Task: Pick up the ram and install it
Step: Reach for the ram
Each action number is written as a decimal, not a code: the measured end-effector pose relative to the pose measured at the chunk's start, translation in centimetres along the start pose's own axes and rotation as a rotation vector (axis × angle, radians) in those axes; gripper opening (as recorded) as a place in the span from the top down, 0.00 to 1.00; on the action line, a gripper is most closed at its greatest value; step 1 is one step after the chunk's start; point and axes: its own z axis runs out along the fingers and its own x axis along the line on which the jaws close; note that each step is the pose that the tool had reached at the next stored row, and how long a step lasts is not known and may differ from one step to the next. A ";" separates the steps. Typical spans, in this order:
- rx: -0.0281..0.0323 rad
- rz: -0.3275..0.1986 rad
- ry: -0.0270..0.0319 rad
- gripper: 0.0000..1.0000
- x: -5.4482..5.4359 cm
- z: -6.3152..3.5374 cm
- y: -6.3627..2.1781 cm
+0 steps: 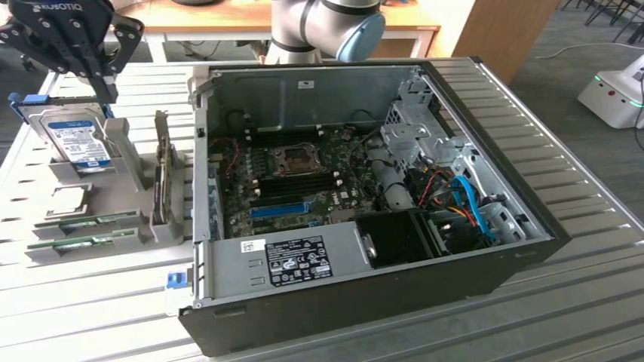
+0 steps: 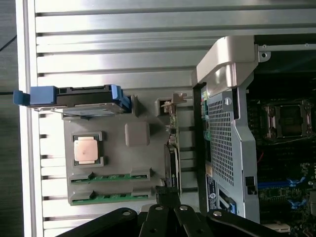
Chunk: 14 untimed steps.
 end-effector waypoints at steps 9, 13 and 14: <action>-0.0001 0.000 -0.0001 0.89 1.7 -0.04 -0.12; 0.0000 0.000 0.0000 0.89 2.4 -0.07 -0.18; 0.0000 0.000 -0.0001 0.89 2.6 -0.07 -0.19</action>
